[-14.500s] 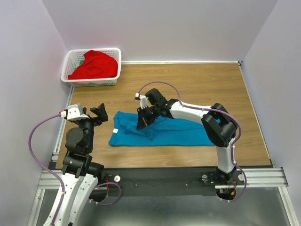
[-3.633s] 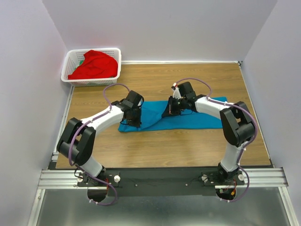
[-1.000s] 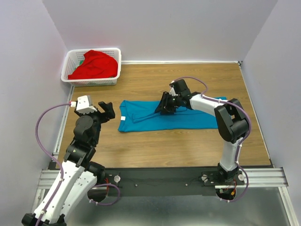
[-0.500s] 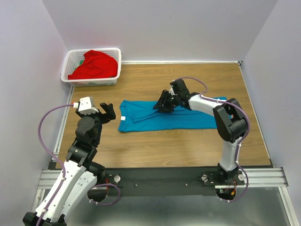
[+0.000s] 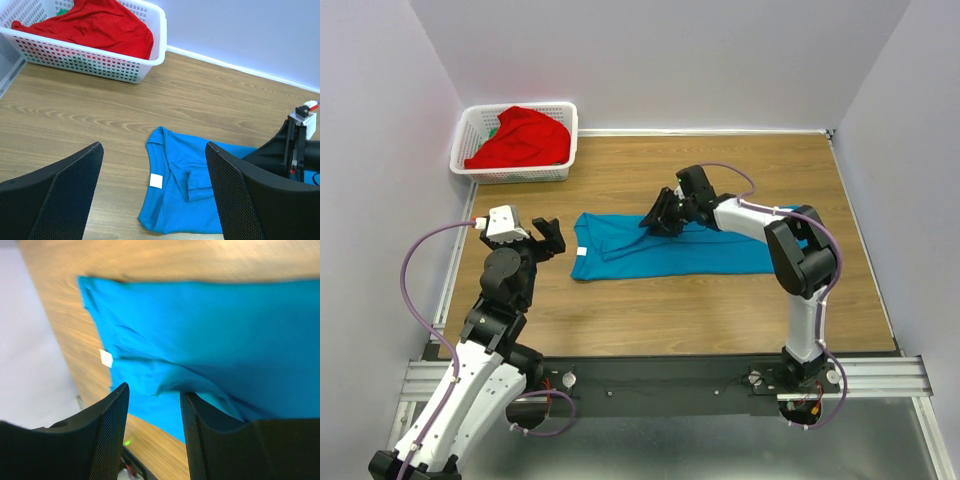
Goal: Fold and stack the t-shirts
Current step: Fold the tshirt
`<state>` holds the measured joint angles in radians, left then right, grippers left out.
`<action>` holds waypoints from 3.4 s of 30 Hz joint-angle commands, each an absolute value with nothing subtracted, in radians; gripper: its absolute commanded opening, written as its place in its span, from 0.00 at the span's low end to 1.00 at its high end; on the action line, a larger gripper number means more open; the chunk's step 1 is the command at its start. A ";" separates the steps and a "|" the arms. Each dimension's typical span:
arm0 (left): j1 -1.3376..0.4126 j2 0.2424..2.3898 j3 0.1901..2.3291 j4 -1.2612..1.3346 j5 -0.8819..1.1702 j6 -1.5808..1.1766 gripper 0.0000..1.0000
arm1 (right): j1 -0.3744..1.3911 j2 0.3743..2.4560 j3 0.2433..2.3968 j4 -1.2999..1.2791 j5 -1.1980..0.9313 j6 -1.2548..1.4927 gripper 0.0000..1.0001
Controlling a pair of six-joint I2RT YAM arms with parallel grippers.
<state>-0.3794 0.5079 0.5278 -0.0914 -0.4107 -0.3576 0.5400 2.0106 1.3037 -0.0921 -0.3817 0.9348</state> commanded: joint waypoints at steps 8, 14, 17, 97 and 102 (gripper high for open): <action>-0.374 0.508 0.529 -0.067 -0.451 -0.345 0.90 | 0.549 2.121 1.457 -0.063 -0.362 1.005 0.52; -0.374 0.534 0.528 -0.064 -0.431 -0.347 0.90 | 0.546 2.109 1.494 -0.063 -0.365 0.919 0.52; -0.374 0.558 0.526 -0.061 -0.396 -0.351 0.90 | 0.528 2.063 1.459 -0.063 -0.364 0.868 0.52; -0.233 0.488 0.543 -0.172 -0.153 -0.390 0.76 | 0.618 2.500 1.905 -0.304 -0.752 0.428 0.52; -0.233 0.512 0.532 -0.153 -0.153 -0.384 0.76 | 0.528 2.595 1.963 -0.227 -0.678 0.512 0.52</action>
